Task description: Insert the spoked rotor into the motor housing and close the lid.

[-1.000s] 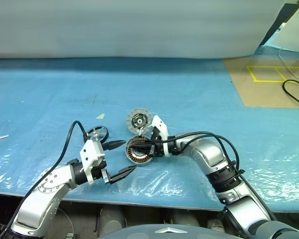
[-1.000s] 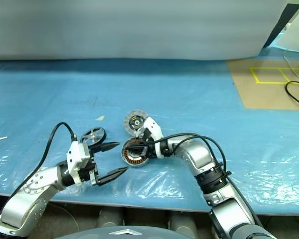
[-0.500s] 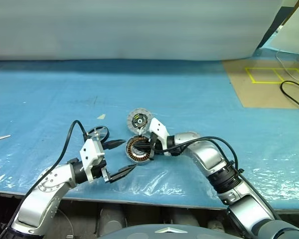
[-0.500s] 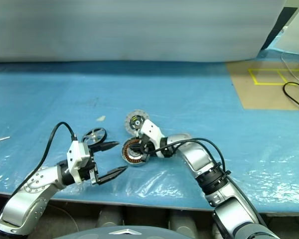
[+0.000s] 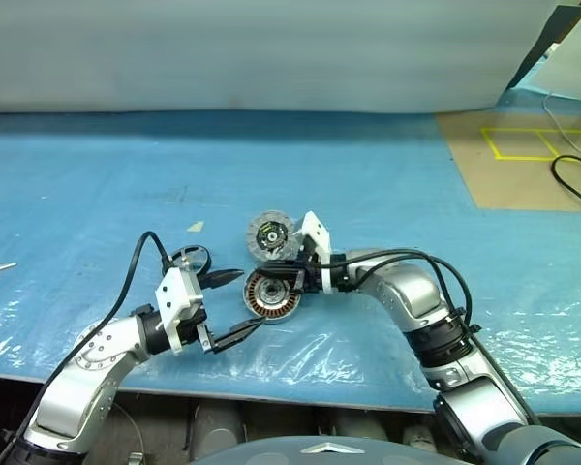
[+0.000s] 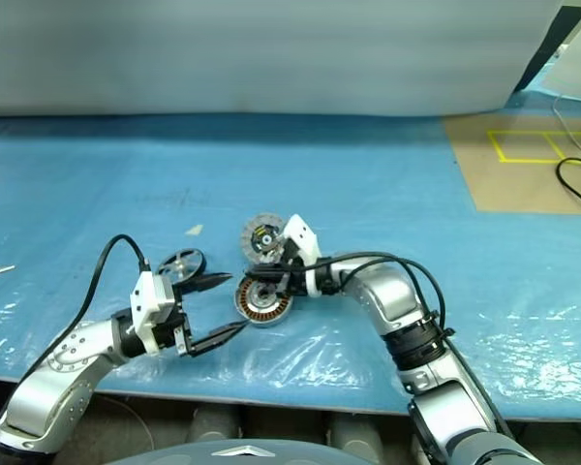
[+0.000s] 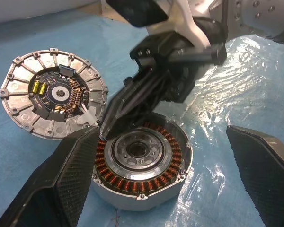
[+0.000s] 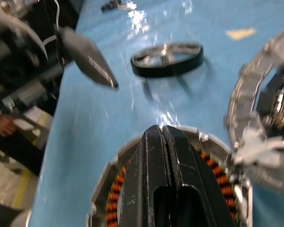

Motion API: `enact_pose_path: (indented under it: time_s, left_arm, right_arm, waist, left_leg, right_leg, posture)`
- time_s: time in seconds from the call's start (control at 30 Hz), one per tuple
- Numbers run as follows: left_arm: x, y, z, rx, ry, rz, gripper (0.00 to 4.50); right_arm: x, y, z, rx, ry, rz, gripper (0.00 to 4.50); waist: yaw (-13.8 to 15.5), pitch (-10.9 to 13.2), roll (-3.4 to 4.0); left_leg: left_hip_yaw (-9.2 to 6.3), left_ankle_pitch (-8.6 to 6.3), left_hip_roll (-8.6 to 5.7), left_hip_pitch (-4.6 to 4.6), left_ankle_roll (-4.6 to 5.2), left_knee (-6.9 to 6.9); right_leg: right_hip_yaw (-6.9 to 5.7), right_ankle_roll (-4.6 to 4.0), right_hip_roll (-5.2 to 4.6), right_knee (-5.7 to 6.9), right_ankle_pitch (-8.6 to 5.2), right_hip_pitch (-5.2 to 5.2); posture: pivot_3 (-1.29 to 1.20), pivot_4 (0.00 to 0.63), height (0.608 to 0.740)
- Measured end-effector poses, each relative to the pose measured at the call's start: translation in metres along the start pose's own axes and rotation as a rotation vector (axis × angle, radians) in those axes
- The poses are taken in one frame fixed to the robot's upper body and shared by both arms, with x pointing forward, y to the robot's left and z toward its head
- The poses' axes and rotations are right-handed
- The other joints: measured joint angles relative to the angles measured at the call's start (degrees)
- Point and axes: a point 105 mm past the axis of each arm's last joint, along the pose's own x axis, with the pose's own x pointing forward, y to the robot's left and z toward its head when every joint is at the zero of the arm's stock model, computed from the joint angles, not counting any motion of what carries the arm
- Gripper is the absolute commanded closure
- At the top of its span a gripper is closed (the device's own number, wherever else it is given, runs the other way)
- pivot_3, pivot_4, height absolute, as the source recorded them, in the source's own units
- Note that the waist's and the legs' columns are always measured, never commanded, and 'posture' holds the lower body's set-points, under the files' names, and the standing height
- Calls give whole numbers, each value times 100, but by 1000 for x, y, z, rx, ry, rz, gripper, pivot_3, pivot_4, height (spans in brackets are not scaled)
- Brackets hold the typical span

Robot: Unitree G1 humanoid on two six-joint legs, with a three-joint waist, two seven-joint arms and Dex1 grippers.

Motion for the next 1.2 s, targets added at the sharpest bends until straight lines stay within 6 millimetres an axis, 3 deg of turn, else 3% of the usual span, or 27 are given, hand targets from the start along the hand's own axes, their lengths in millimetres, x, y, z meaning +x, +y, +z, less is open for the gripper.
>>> enact_pose_path:
  time_s: [0.17, 0.53, 0.6, 0.83, 1.0, 1.2]
  left_arm:
    - [-1, -1, -1, -5, 2, 0, 0]
    - [-3, 3, 0, 3, 4, 21, 0]
    - [-6, 10, 3, 19, 2, 56, 0]
    - [-26, 38, 19, 20, -12, 182, 0]
    - [-45, 65, 34, 46, 135, 134, 0]
    - [-64, 119, 54, 120, 292, 72, 0]
  right_arm:
    - [1, 2, -11, -88, 48, 7, 4482]
    - [0, 1, -7, -96, 33, 1, 4482]
    - [-4, -1, -1, -83, 13, -8, 4482]
    - [-44, 7, 60, -197, -102, -16, 4482]
    - [-65, 6, 51, -188, -48, -43, 4482]
    - [-73, 9, 26, -175, 57, -36, 4482]
  waist:
    - [-11, 1, 1]
    - [-8, 1, 2]
    - [-8, 6, 2]
    - [8, 14, -2]
    - [59, 20, -5]
    - [63, 26, -3]
  left_leg:
    - [3, 0, 1, 13, 2, 7]
    - [2, 1, 1, 8, 3, 18]
    - [2, 1, 0, 4, 3, 18]
    - [-1, 1, 0, 6, 3, 16]
    - [-5, 1, 0, 7, 3, 17]
    - [-2, 3, -7, 10, 3, 20]
  right_leg:
    - [3, -20, 0, 0, -13, 12]
    - [6, -20, -1, 2, -13, 12]
    - [6, -19, 0, 2, -12, 8]
    - [5, 1, 3, 2, 0, 9]
    - [5, -11, 6, 3, -8, 10]
    - [11, -2, 2, 6, -2, 10]
  posture:
    - [0, 150, 740]
    - [0, 150, 740]
    - [0, 150, 740]
    - [0, 150, 740]
    - [0, 150, 740]
    - [0, 150, 740]
